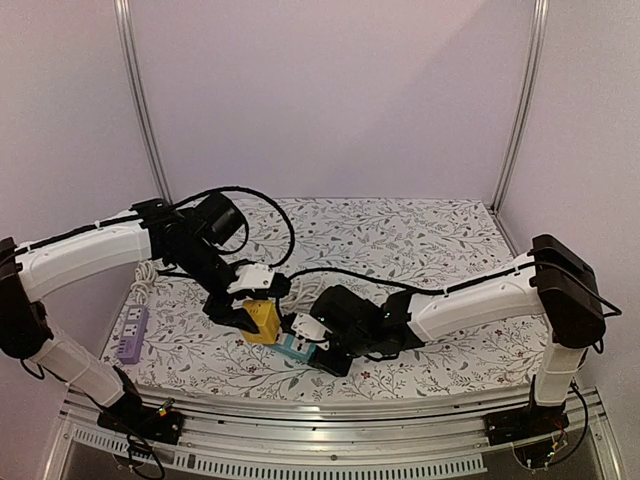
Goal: Insert the plug
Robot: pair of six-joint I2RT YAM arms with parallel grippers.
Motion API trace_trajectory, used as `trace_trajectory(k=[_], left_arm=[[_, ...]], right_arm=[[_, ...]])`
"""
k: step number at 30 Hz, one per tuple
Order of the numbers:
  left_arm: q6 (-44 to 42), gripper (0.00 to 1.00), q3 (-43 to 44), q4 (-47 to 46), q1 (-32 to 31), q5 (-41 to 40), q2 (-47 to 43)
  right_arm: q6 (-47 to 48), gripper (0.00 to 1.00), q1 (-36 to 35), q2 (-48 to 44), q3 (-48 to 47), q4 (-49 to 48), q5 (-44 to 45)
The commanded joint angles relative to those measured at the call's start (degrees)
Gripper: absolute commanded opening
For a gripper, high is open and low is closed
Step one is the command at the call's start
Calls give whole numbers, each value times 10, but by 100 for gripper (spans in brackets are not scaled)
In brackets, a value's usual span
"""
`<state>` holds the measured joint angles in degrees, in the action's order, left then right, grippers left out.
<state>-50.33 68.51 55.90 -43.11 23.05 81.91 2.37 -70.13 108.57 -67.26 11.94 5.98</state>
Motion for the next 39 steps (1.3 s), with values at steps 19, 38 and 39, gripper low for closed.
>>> trace_trajectory(k=[19,38,39], left_arm=[[-2,0,-36,-101,-11,60,63],[-44,0,-24,-116,-31,-1,111],[-47,0,-22,-116,-31,-3,113]], right_arm=[[-35,75,-4,2,-39,94,7],[-149,78,-4,-94,38,93,46],[-153,78,-4,-96,38,94,47]])
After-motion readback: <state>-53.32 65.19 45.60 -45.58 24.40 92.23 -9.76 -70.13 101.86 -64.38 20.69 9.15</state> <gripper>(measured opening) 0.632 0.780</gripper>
